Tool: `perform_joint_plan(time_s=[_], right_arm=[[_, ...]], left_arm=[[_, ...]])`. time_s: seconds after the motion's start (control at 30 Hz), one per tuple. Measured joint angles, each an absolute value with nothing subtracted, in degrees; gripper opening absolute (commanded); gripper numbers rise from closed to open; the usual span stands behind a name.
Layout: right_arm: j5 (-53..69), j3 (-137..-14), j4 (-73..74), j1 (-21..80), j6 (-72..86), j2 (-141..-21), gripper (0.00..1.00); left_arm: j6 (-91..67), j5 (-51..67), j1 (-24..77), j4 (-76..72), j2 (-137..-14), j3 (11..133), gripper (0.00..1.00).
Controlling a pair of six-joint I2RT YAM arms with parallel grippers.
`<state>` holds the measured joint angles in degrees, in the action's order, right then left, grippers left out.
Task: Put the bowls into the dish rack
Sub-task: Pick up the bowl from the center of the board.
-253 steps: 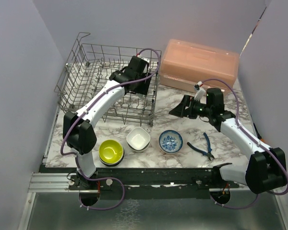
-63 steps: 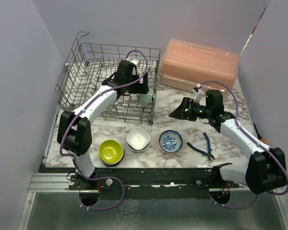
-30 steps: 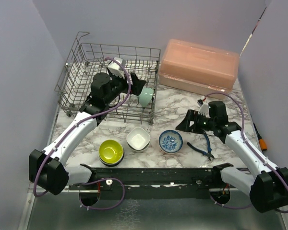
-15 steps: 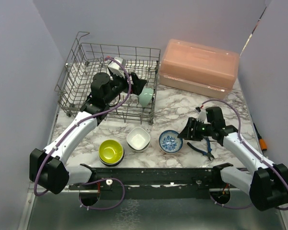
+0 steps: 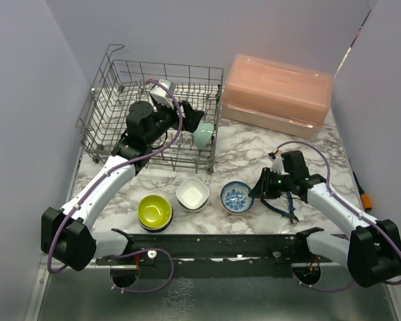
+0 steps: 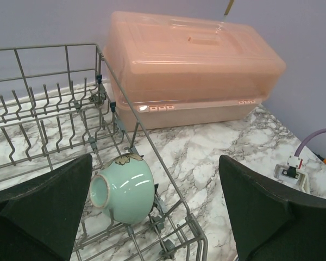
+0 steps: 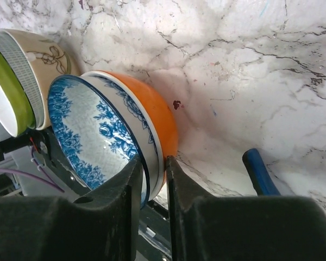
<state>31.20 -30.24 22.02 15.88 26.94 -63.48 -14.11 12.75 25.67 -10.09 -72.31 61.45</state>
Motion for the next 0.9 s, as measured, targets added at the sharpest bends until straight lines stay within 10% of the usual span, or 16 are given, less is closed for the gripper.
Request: perform_joint_plan(time_s=[0.37, 0.9], right_arm=[[25.82, -32.8, 24.8, 17.82, 25.39, -63.44, 0.0], [18.37, -41.39, 28.16, 19.9, 21.54, -62.3, 0.0]], left_arm=[[-14.13, 12.75, 25.67, -10.11, -72.31, 61.45, 0.99], [-15.03, 14.61, 25.67, -10.13, -73.73, 61.45, 0.99]])
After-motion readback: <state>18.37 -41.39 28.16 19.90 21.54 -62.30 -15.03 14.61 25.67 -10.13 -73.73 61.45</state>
